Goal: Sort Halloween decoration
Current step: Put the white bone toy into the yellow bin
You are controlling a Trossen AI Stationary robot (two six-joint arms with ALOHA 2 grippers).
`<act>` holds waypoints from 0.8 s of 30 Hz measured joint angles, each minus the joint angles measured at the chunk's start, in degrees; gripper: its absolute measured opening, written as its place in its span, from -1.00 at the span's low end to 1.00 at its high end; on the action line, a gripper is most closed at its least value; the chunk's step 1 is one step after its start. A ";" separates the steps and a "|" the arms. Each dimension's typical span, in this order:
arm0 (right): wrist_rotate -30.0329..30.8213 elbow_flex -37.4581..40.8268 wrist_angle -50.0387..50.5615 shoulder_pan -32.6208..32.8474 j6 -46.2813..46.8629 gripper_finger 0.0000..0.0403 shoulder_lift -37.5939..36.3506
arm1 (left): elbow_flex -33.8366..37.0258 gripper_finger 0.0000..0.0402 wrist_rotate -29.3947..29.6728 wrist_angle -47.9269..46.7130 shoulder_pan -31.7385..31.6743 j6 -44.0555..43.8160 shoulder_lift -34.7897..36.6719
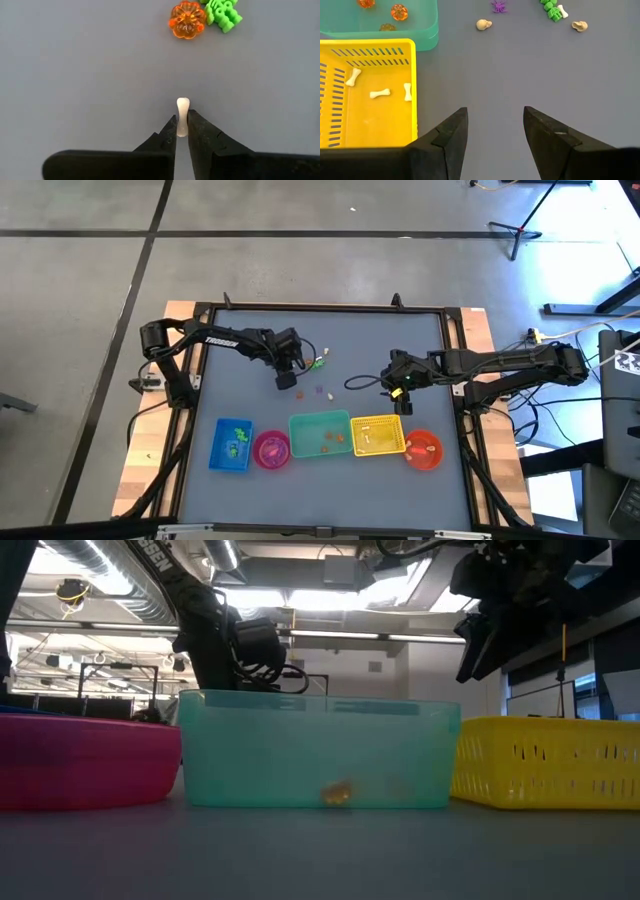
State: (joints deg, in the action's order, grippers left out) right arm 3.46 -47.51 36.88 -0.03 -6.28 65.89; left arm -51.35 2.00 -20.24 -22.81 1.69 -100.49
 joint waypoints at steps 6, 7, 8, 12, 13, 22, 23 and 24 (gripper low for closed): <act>0.00 0.00 -0.44 0.00 0.00 -0.06 0.00 | 0.00 -0.90 -2.27 0.21 -0.09 -1.43 0.00; 0.00 0.00 -0.72 0.00 0.00 -0.06 0.00 | 0.00 -0.90 -2.43 0.23 -0.09 -2.14 0.00; 0.00 0.00 -1.02 0.00 0.00 -0.06 0.00 | 0.00 -0.90 -2.43 0.27 -0.08 -2.91 0.00; 0.00 0.00 -1.25 0.00 -0.04 -0.06 0.00 | -0.77 -0.90 -2.67 0.17 0.11 -4.83 -0.03; 0.00 0.00 -1.27 0.00 -0.04 -0.06 0.00 | -1.21 -0.90 -2.65 -0.01 0.28 -4.99 -0.11; 0.00 0.00 -1.27 0.00 -0.04 -0.06 0.02 | -7.24 -0.91 -5.19 0.34 2.34 -4.63 -0.33; 0.00 0.00 -1.27 0.00 -0.06 -0.06 0.02 | -8.04 -0.91 -5.55 0.32 2.69 -4.80 -0.33; 0.00 0.00 -1.27 0.00 -0.09 -0.06 0.02 | -8.91 -0.91 -6.15 0.39 3.13 -5.29 -0.33</act>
State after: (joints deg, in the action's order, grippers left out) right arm 3.46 -47.51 35.62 -0.03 -6.38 65.91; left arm -60.26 -4.14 -19.85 -19.68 -3.59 -100.82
